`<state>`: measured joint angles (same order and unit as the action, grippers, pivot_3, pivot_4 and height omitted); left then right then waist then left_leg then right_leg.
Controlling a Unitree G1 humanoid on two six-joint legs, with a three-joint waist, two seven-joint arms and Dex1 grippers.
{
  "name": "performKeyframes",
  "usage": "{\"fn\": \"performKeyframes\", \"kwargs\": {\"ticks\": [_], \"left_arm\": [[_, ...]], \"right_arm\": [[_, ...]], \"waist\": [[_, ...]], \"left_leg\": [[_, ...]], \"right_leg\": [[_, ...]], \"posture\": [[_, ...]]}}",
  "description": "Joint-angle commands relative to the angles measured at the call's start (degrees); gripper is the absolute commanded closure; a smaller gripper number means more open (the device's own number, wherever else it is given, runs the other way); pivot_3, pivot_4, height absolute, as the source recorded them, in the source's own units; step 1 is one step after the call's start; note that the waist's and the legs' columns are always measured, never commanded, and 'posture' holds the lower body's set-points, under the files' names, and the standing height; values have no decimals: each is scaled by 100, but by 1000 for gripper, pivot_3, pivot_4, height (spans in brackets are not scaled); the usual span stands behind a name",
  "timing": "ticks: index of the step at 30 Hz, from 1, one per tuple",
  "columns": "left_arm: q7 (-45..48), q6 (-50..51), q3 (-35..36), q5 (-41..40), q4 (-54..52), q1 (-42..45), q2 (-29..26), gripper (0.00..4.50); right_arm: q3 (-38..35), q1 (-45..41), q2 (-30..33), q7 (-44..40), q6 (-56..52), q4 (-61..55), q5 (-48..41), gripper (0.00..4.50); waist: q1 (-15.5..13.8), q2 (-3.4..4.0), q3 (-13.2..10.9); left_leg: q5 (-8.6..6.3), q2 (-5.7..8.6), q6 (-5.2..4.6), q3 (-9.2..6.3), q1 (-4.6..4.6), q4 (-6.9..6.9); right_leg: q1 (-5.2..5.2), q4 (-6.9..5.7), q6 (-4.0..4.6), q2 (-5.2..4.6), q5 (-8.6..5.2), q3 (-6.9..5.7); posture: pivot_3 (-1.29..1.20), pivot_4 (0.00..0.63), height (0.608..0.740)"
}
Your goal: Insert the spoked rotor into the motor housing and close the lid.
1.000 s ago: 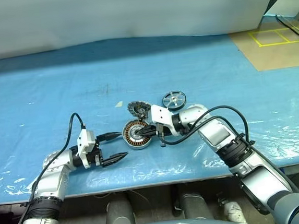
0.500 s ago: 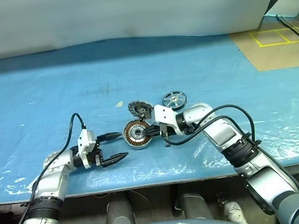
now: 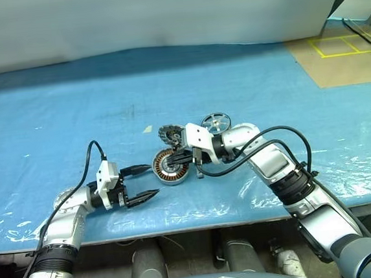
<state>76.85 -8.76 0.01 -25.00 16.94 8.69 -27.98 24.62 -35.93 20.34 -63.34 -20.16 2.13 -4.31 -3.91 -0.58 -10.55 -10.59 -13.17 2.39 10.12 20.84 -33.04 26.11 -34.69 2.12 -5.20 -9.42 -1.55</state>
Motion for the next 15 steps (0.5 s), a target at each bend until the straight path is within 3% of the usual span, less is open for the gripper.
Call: {"fn": "performKeyframes", "kwargs": {"ticks": [1, 15], "left_arm": [[-12, -13, 34, -31, -214, -21, 3, 498], [-27, -13, 72, -35, -227, -27, -42, 498]], "right_arm": [[-76, -143, -150, 135, 221, 278, -3, 4439], [103, 13, -272, 261, 582, 1024, 320, 4439]], "waist": [[1, 0, 0], [1, 0, 0]], "left_leg": [[0, 0, 0, 0, 0, 0], [-1, -1, 2, 0, 6, 0]], "right_leg": [[0, 0, 5, 0, 3, 0], [5, 1, 7, 1, 4, 0]], "posture": [[0, 150, 740], [0, 150, 740]]}}
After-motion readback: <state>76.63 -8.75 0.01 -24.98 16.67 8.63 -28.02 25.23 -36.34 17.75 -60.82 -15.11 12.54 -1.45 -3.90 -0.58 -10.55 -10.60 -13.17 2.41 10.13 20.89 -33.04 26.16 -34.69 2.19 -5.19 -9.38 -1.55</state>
